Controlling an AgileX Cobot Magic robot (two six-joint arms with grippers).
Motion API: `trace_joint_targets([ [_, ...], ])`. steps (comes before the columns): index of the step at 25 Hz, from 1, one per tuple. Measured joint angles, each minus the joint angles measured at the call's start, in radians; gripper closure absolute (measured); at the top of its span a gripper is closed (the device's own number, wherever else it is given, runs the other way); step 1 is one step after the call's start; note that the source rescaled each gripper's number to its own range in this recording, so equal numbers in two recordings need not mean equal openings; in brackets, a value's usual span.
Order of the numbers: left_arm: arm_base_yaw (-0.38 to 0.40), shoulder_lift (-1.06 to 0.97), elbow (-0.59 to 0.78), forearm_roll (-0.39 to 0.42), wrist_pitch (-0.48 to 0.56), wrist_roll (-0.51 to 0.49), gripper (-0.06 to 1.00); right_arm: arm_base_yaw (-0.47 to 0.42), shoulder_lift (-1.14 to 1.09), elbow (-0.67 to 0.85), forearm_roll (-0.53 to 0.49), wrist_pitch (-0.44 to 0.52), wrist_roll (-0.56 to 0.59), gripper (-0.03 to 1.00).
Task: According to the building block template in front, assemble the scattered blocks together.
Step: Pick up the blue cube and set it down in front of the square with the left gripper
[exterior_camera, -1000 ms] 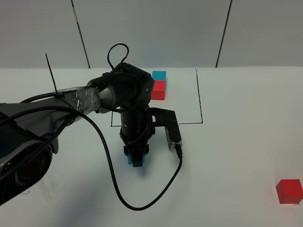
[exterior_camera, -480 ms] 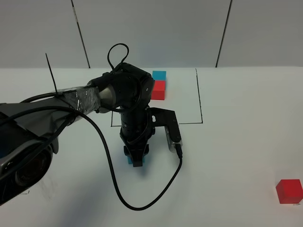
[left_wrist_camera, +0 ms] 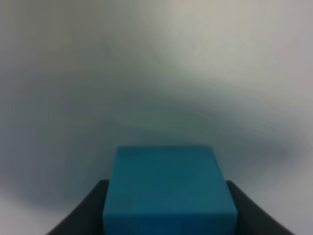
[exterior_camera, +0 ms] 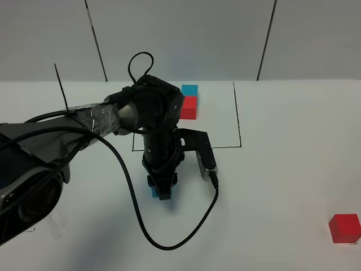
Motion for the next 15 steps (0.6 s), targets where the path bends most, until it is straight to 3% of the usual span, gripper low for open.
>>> trace_joint_targets([
  [2,0.0,0.007,0.0,0.0,0.015,-0.001,0.73,0.0,0.0,0.0,0.0,0.0,0.0,0.41],
  [8,0.0,0.012,0.0,0.001,0.022,-0.01,0.14,0.0,0.0,0.0,0.0,0.0,0.0,0.41],
  [11,0.0,0.012,0.0,0.002,0.024,-0.012,-0.01,0.0,0.0,0.0,0.0,0.0,0.0,0.41],
  [15,0.0,0.012,0.0,0.02,0.024,-0.02,-0.05,0.0,0.0,0.0,0.0,0.0,0.0,0.41],
])
